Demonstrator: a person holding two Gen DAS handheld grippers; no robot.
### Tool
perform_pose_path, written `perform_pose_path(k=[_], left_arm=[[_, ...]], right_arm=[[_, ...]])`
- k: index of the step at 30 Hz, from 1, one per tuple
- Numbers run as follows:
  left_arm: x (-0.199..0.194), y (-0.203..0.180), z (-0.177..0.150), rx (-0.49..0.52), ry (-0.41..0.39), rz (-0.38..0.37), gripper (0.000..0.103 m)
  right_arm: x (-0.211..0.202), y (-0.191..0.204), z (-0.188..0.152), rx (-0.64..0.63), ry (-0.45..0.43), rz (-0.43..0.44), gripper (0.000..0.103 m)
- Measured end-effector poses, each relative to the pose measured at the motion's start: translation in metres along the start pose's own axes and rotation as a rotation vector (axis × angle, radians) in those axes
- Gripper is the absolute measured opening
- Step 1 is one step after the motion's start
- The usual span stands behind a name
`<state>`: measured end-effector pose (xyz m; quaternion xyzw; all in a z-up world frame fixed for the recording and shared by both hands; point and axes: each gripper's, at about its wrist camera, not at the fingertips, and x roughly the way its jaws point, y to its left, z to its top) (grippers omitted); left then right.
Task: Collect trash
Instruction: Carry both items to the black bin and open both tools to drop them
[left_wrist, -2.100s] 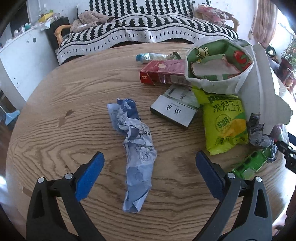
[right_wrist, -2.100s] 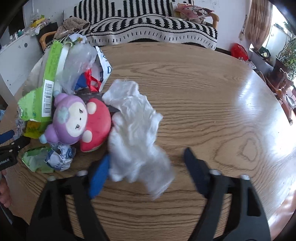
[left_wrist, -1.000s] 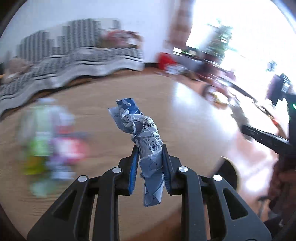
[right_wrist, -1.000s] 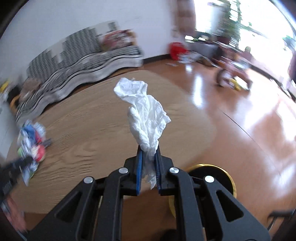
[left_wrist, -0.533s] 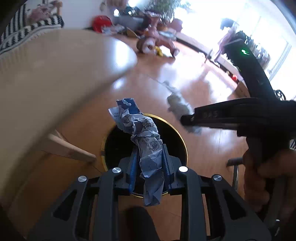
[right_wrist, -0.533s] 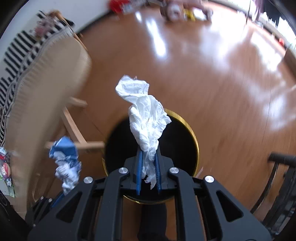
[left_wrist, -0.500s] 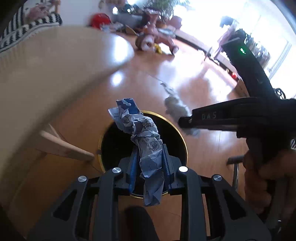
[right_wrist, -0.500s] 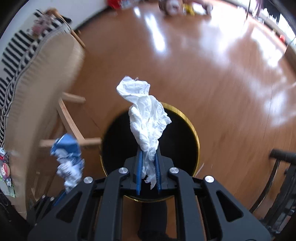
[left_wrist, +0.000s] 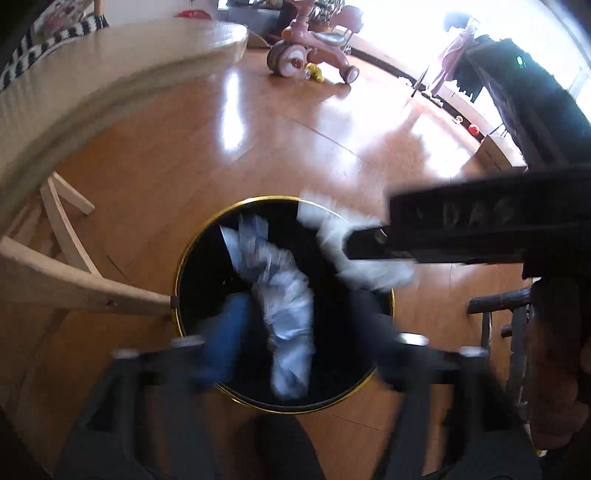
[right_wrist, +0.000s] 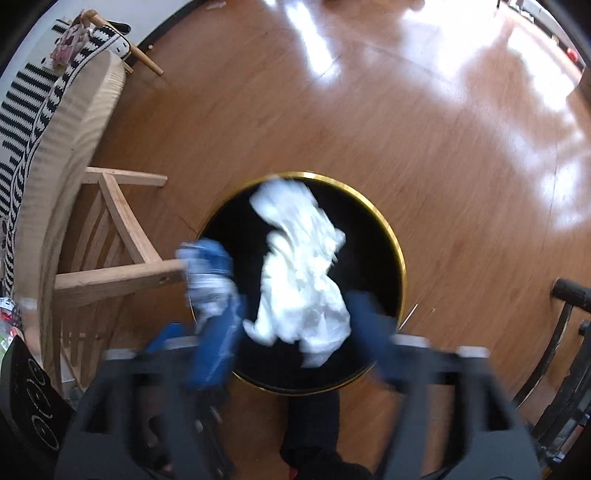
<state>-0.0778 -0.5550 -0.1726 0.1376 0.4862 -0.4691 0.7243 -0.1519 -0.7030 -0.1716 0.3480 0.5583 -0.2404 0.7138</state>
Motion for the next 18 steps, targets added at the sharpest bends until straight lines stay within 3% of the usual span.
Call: perform_pose_path(k=[6,9,14,18], left_arm=[[-0.013,0.002,-0.004,-0.015,-0.021,-0.023,0.081],[-0.037,0.005,-0.008,0.003,-0.039,-0.028,0.081],[-0.121,0.031,-0.019,0.113,-0.114,0.069,0.086],[-0.202,0.085,-0.036,0.107,-0.205,0.188,0.091]], right_arm=[[-0.027,0.006,0.000,0.001,-0.063,0.006,0.080],[-0.057,0.019,-0.001,-0.020,-0.149,-0.019,0.080],[-0.111,0.077,-0.011,-0.133,-0.299,0.068,0.082],[-0.135,0.160,-0.036,-0.277,-0.378,0.162,0.084]])
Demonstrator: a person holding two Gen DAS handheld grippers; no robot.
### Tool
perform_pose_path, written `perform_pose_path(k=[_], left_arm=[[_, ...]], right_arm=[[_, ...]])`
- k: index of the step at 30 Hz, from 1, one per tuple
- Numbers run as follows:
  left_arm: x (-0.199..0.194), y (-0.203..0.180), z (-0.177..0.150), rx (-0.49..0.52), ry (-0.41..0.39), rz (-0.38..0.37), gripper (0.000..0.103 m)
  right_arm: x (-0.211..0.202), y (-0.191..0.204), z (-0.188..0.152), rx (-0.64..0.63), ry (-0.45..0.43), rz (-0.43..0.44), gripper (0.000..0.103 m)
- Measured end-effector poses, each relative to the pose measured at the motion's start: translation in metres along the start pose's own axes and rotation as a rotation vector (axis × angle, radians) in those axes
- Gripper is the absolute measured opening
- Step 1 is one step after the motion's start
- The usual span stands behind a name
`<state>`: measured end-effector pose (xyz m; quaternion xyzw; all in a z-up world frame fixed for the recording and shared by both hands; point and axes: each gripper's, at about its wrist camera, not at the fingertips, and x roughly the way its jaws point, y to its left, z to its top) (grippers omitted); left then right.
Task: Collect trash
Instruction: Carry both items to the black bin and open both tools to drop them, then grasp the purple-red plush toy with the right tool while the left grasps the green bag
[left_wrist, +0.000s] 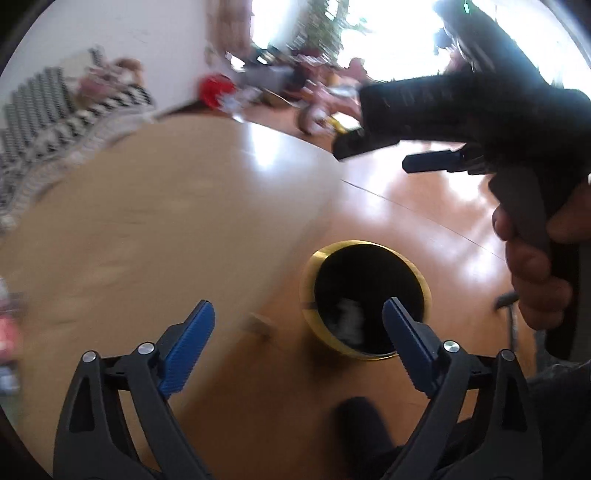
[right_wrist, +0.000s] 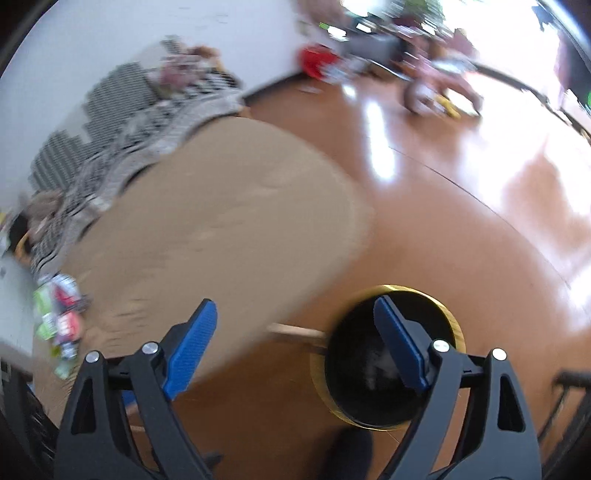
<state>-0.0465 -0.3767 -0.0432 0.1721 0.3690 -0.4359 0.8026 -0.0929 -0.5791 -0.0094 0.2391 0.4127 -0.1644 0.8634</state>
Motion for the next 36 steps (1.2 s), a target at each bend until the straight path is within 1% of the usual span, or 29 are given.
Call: perform_pose_path(k=[2,3,5,6,8,10,12,13,15,18,20,22,25,29,32,36], left_arm=[[-0.034,0.046,-0.011,-0.039,-0.038,0.089,0.091],[-0.054,0.075,-0.019,-0.074,-0.053,0.139,0.091],[-0.079,0.116,-0.032,-0.136,-0.069,0.204,0.091],[-0.091,0.136,-0.040,-0.169,-0.074,0.235,0.091],[-0.119,0.179,-0.058,-0.252,-0.083,0.315,0.091],[-0.143,0.220,-0.079,-0.346,-0.085,0.368,0.091],[-0.163,0.246,-0.098,-0.416,-0.106,0.387,0.091],[-0.170,0.262,-0.108,-0.442,-0.111,0.404,0.091],[-0.178,0.280,-0.117,-0.465,-0.110,0.437,0.091],[-0.185,0.301,-0.125,-0.469,-0.098,0.469,0.091],[-0.181,0.318,-0.125,-0.473,-0.091,0.490,0.091],[-0.176,0.341,-0.123,-0.505,-0.100,0.472,0.091],[-0.162,0.362,-0.119,-0.552,-0.092,0.437,0.091],[-0.138,0.374,-0.110,-0.542,-0.070,0.434,0.091],[-0.123,0.383,-0.107,-0.530,-0.057,0.451,0.091],[-0.115,0.396,-0.105,-0.565,-0.067,0.449,0.091]], right_arm=[[0.004,0.047,-0.002,-0.061,-0.005,0.062,0.084],[0.006,0.078,-0.003,-0.098,-0.003,0.110,0.084],[0.013,0.120,-0.005,-0.141,-0.001,0.169,0.084],[0.017,0.148,-0.009,-0.174,0.004,0.207,0.084],[0.027,0.195,-0.018,-0.221,0.016,0.264,0.084],[0.039,0.242,-0.026,-0.262,0.049,0.330,0.084],[0.049,0.277,-0.036,-0.285,0.080,0.375,0.084],[0.055,0.294,-0.041,-0.297,0.094,0.394,0.084],[0.065,0.320,-0.049,-0.319,0.114,0.422,0.084],[0.083,0.344,-0.056,-0.340,0.147,0.454,0.084],[0.093,0.356,-0.063,-0.338,0.172,0.466,0.084],[0.106,0.364,-0.065,-0.330,0.209,0.469,0.084],[0.124,0.371,-0.067,-0.325,0.242,0.452,0.084],[0.148,0.378,-0.069,-0.310,0.272,0.428,0.084],[0.161,0.378,-0.068,-0.298,0.295,0.433,0.084],[0.168,0.380,-0.069,-0.299,0.313,0.440,0.084]])
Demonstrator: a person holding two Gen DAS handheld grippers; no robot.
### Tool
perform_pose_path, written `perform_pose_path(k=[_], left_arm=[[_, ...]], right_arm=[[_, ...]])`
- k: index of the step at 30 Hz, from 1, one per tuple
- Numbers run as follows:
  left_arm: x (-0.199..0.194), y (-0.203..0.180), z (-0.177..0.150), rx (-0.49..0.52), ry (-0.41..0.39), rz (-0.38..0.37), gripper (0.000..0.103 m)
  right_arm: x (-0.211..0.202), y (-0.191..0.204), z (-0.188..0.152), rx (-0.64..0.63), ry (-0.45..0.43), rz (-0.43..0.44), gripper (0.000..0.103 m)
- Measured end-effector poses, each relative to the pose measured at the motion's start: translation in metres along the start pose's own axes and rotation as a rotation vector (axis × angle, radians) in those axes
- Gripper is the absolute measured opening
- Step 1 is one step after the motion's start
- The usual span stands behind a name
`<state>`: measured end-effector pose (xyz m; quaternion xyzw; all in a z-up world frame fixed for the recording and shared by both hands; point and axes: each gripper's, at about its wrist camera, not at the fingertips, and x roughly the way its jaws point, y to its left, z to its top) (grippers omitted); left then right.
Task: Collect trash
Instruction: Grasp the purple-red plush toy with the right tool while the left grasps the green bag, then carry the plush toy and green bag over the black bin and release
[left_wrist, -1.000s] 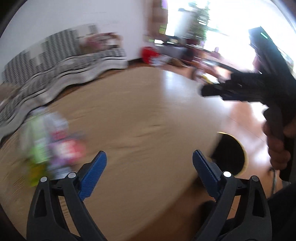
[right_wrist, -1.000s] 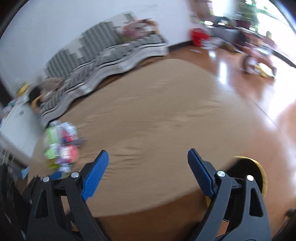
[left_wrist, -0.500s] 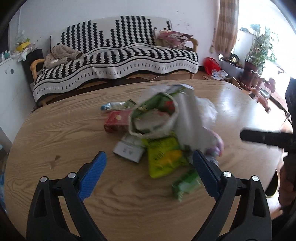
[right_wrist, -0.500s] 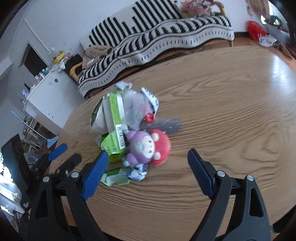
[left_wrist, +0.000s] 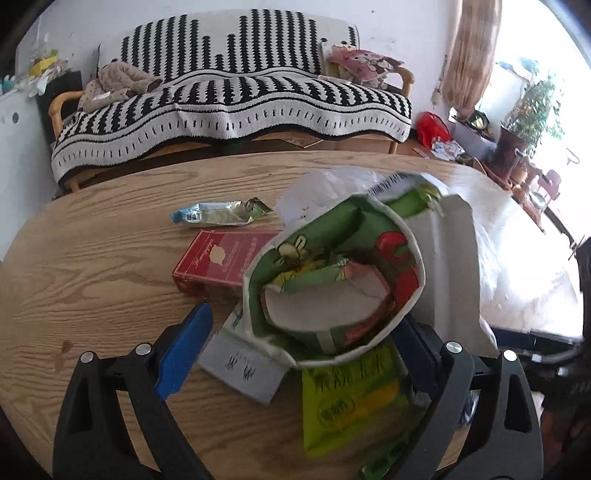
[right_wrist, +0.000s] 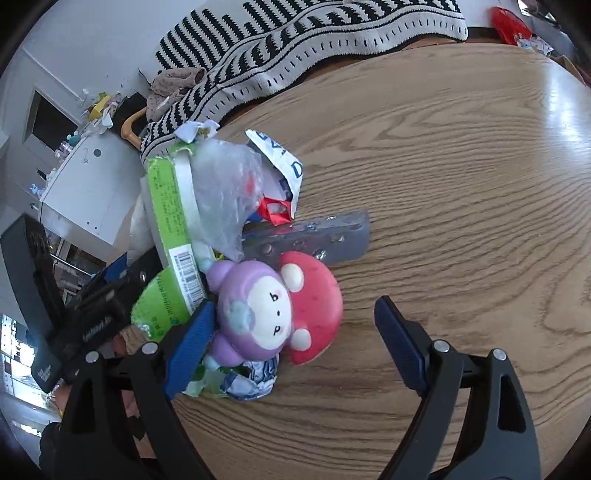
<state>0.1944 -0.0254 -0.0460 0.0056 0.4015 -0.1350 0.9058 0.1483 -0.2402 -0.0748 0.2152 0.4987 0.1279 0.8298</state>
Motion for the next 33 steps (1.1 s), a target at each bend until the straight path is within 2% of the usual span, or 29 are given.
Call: perform_pose_path(k=[2,3,4,5,7,14,24,29,33], left_arm=[[0.002,0.003,0.002,-0.025,-0.008,-0.016,0.091],[0.002,0.003,0.002,-0.035,-0.007,-0.023,0.086],[0.001,0.004,0.003,-0.049,-0.007,-0.041,0.069],[0.001,0.004,0.004,-0.059,-0.005,-0.050,0.067],[-0.004,0.004,0.004,-0.077,-0.016,-0.047,0.065],[-0.032,0.005,0.008,-0.081,-0.066,-0.051,0.064],[-0.044,0.004,0.005,-0.074,-0.078,-0.023,0.064],[-0.060,-0.020,0.006,-0.030,-0.121,-0.033,0.064],[-0.080,-0.062,0.006,0.040,-0.167,-0.078,0.064]], right_arm=[[0.003,0.002,0.001,0.000,0.009,0.012,0.082],[0.004,0.002,0.001,-0.003,0.014,0.017,0.079],[0.004,0.003,0.000,-0.009,0.019,0.029,0.068],[0.004,0.005,0.000,-0.018,0.029,0.053,0.063],[0.001,0.012,0.000,-0.045,0.010,0.023,0.060],[-0.023,0.020,0.003,-0.071,-0.050,0.040,0.057],[-0.043,0.008,0.005,-0.061,-0.087,0.022,0.057],[-0.069,-0.006,0.001,-0.062,-0.128,-0.007,0.057],[-0.108,-0.035,-0.005,-0.037,-0.179,-0.028,0.057]])
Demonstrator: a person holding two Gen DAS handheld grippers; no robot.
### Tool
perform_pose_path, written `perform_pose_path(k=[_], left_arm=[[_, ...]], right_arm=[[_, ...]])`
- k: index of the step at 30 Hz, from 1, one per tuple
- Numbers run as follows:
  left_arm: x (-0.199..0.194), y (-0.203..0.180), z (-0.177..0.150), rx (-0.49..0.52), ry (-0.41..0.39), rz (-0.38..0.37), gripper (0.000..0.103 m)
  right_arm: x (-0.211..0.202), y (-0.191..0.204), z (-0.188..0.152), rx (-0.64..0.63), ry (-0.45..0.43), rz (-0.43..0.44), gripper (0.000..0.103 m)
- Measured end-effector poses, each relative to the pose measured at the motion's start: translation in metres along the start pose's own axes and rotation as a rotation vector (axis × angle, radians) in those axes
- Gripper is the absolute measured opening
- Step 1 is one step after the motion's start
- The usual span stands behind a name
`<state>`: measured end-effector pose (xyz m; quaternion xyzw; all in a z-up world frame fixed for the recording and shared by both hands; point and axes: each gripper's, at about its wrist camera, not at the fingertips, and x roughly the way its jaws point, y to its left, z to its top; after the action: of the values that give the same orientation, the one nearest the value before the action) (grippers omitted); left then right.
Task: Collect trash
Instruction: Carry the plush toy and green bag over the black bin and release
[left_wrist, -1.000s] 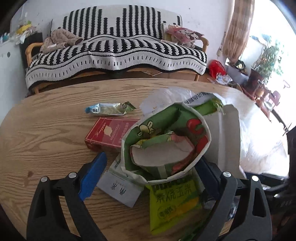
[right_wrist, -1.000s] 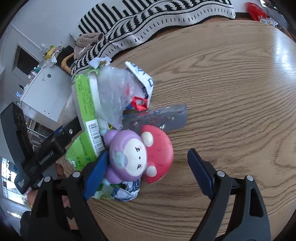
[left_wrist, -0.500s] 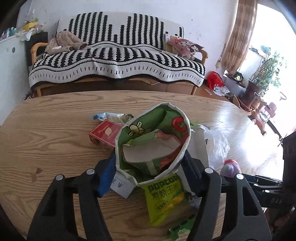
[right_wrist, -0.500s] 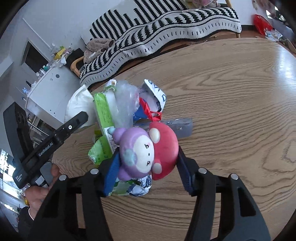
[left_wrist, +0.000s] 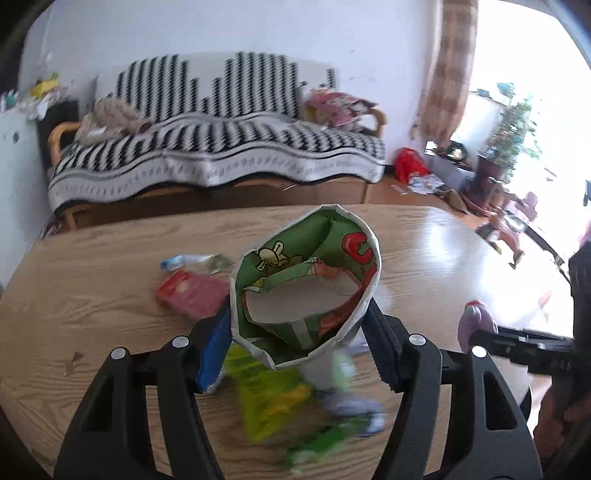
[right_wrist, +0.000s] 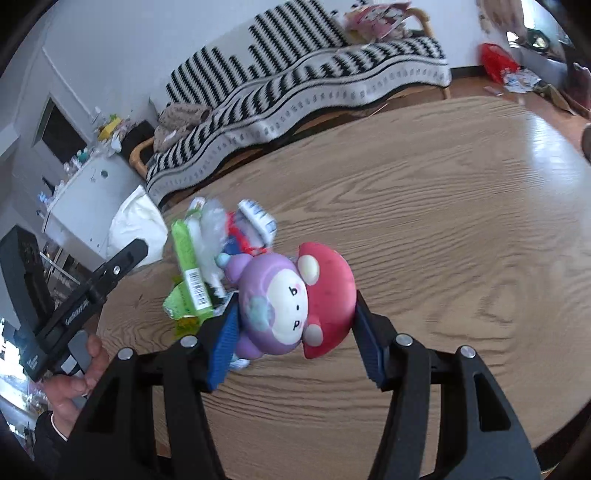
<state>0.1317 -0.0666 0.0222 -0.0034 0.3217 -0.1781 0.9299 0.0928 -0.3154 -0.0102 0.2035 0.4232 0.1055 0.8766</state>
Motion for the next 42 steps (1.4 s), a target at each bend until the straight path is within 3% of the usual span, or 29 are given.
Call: perform_pose_path(k=[5,11,20,25,29,36,42], left_arm=[[-0.015,-0.066,0.000,0.066,-0.025,-0.119,0.064],[-0.017,-0.172,-0.020,0.173,-0.001,-0.291,0.065],[0.012,-0.332,-0.088,0.334,0.140,-0.512,0.065],[0.033,-0.394,-0.129,0.387,0.223,-0.590,0.065],[0.051,-0.424,-0.159,0.435,0.280,-0.619,0.065],[0.089,-0.444,-0.194,0.447,0.399,-0.623,0.065],[0.107,-0.451,-0.201,0.456,0.433,-0.617,0.065]], right_arm=[[-0.067,-0.056,-0.004,0.049,-0.097,-0.074,0.057],[-0.153,-0.136,-0.024,0.117,-0.208,-0.240,0.057],[-0.233,-0.253,-0.079,0.279,-0.236,-0.417,0.058],[-0.251,-0.309,-0.115,0.378,-0.187,-0.484,0.058],[-0.245,-0.344,-0.140,0.446,-0.084,-0.492,0.058],[-0.208,-0.378,-0.166,0.506,0.124,-0.523,0.058],[-0.207,-0.380,-0.168,0.506,0.136,-0.531,0.059]])
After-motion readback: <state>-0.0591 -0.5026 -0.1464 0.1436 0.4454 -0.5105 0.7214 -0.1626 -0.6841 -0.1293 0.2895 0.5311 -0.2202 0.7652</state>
